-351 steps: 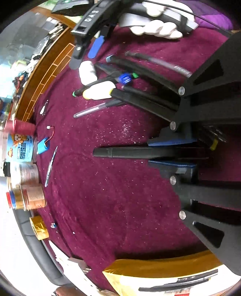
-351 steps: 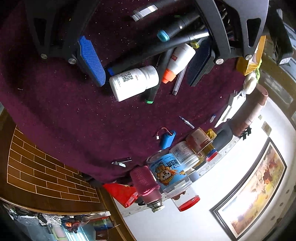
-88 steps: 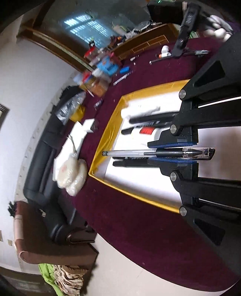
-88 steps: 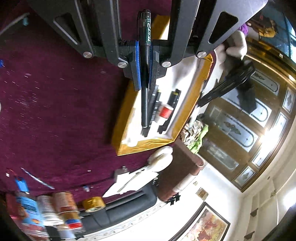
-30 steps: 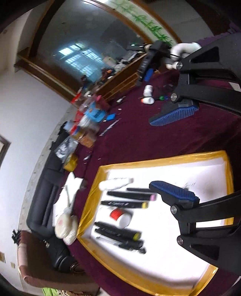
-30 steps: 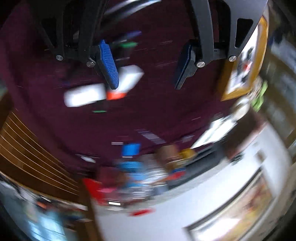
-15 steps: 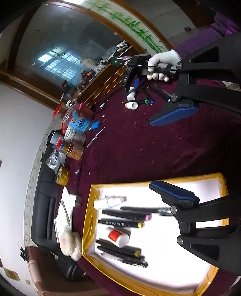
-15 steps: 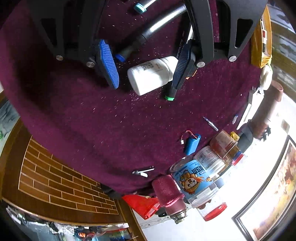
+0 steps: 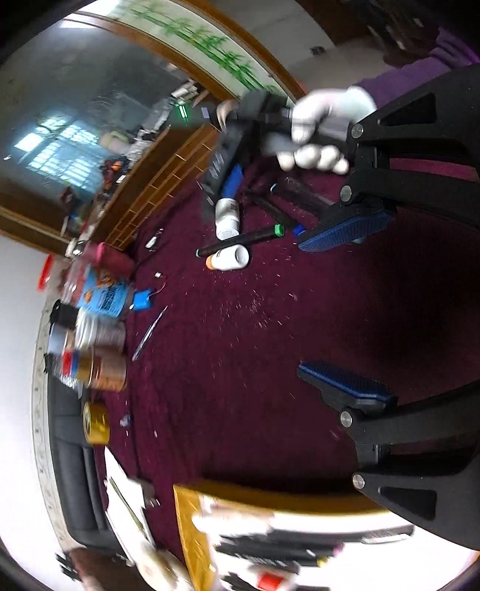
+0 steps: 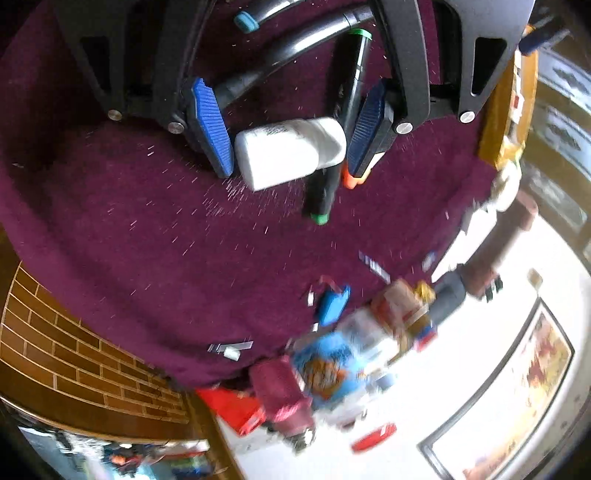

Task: Organize rigid objects
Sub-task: 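Grasp a green-capped black marker from the pile with the left tool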

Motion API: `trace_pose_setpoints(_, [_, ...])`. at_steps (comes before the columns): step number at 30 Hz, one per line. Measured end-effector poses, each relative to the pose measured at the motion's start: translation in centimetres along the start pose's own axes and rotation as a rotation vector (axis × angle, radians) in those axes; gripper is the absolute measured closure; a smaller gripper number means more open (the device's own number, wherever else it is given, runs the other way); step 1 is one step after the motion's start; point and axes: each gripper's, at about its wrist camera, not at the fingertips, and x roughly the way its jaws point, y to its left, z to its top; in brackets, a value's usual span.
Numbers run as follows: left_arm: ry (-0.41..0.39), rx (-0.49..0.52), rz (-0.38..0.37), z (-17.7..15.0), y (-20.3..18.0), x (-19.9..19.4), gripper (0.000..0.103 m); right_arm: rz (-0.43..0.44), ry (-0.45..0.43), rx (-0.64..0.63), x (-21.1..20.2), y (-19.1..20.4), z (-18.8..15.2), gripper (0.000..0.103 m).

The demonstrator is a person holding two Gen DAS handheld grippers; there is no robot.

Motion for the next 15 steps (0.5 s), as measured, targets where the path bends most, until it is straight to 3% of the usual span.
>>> trace_pose_setpoints(5, [0.063, 0.078, 0.009, 1.0, -3.4, 5.1, 0.043, 0.045, -0.112, 0.139, -2.7, -2.9, 0.7, 0.043])
trace_pose_setpoints(13, [0.126, 0.189, -0.009, 2.7, -8.4, 12.2, 0.043, 0.106, -0.063, 0.213, -2.0, -3.9, 0.7, 0.043])
trace_pose_setpoints(14, [0.128, 0.2, -0.008, 3.0, -8.7, 12.8, 0.045, 0.107, -0.062, 0.208, -2.0, -3.9, 0.6, 0.043])
trace_pose_setpoints(15, [0.128, 0.213, 0.004, 3.4, -9.0, 13.4, 0.054, 0.109, -0.062, 0.202, -2.0, -3.7, 0.6, 0.043])
